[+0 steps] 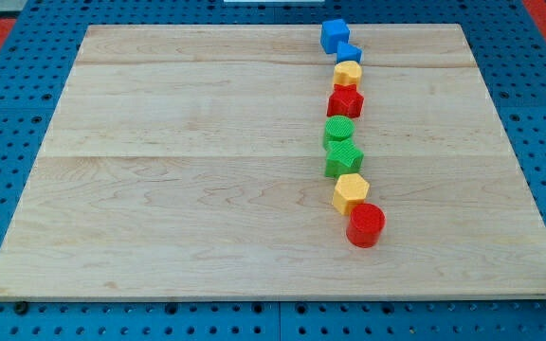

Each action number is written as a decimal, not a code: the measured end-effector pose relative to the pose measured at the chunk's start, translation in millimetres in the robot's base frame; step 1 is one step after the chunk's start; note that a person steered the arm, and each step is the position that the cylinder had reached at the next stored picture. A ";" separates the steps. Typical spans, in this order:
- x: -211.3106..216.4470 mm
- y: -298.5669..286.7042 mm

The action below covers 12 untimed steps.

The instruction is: Push the blue cube into the blue triangle

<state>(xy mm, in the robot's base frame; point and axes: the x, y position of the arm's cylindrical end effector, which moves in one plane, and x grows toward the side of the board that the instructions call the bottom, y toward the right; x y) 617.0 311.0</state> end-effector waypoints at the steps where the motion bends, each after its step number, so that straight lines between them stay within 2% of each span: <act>1: -6.5 33.1; 2: -20.0 33.8; 3: -91.4 -16.6; 5: -328.1 -32.5; 6: -421.3 -61.9; 8: -425.6 -89.1; 12: -417.0 -283.6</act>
